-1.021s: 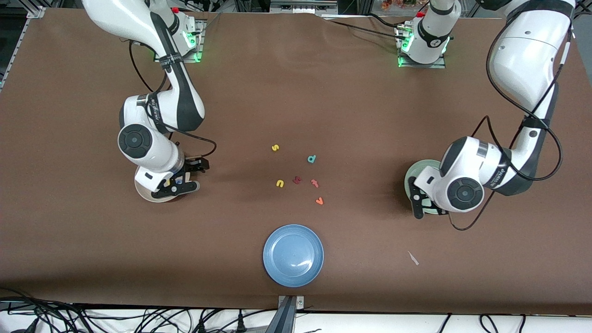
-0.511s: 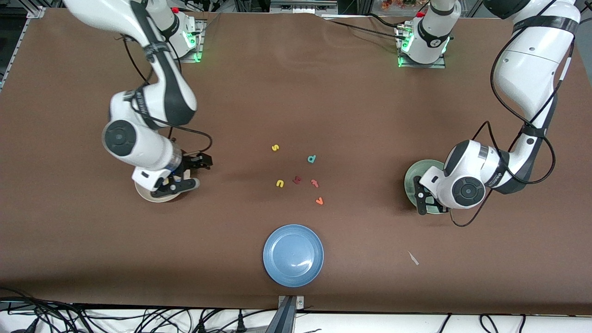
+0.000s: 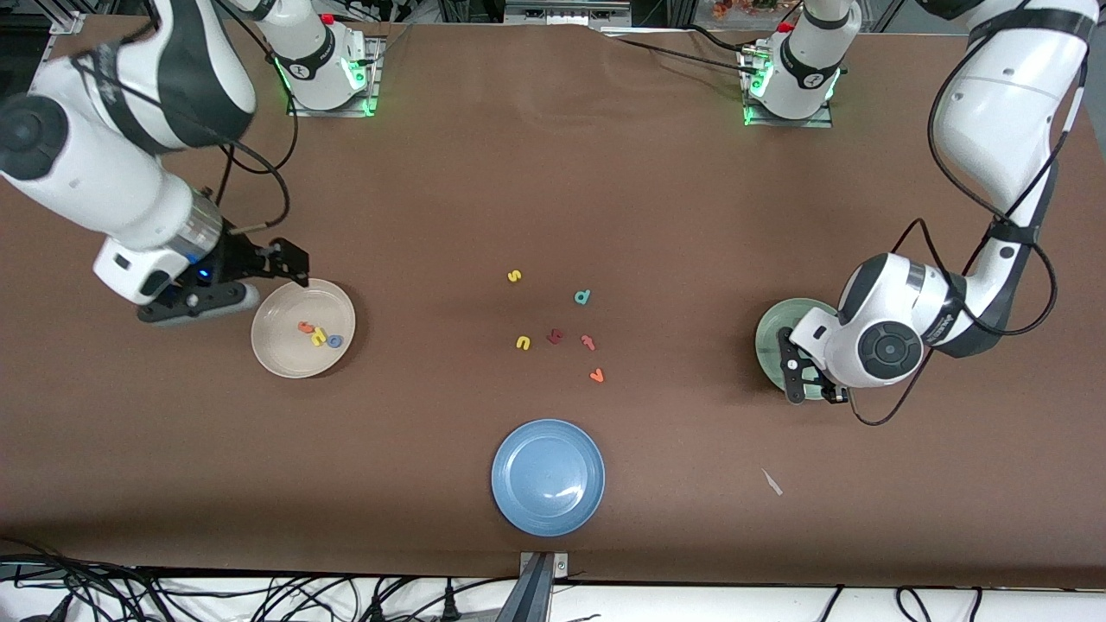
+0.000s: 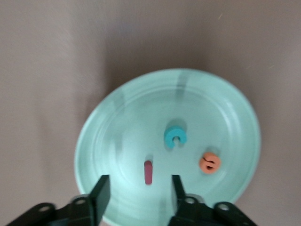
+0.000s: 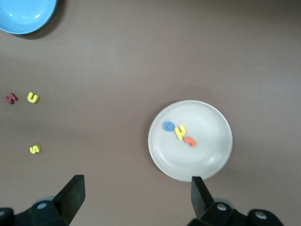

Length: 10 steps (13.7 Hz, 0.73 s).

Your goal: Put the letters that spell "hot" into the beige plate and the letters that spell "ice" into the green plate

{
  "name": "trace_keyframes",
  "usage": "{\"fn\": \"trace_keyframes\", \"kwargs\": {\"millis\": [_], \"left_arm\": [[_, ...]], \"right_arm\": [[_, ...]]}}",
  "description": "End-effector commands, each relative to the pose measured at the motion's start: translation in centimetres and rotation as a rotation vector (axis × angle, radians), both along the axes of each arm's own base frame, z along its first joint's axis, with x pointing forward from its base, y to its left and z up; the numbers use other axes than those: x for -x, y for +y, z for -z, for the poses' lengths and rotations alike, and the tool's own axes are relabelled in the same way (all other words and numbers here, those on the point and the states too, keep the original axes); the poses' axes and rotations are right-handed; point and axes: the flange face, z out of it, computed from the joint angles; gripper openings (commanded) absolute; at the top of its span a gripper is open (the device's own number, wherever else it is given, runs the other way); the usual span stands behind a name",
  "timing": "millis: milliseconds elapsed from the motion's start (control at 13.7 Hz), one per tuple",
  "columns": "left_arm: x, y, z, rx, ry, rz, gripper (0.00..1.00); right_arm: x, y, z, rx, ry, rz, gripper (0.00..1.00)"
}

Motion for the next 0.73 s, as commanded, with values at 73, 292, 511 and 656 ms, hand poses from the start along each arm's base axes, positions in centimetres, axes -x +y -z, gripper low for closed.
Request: {"fn": "trace_keyframes", "kwargs": {"millis": [73, 292, 511, 656], "left_arm": [[-0.1, -1.0, -6.9, 0.066, 0.035, -0.204, 1.00], [-0.1, -1.6, -9.9, 0.042, 0.044, -0.478, 1.00], [0.1, -3.3, -13.8, -0.023, 0.020, -0.710, 1.00], [0.5, -4.3, -16.4, -0.055, -0.012, -0.845, 1.00]], "right_arm": [[1.1, -3.4, -3.5, 0.036, 0.035, 0.131, 1.00], [2.7, -5.0, -7.0, 0.109, 0.052, 0.139, 1.00], [3.3, -7.2, -9.7, 0.100, 0.020, 0.172, 1.00], [3.5, -7.8, -11.1, 0.086, -0.005, 0.188, 1.00]]}}
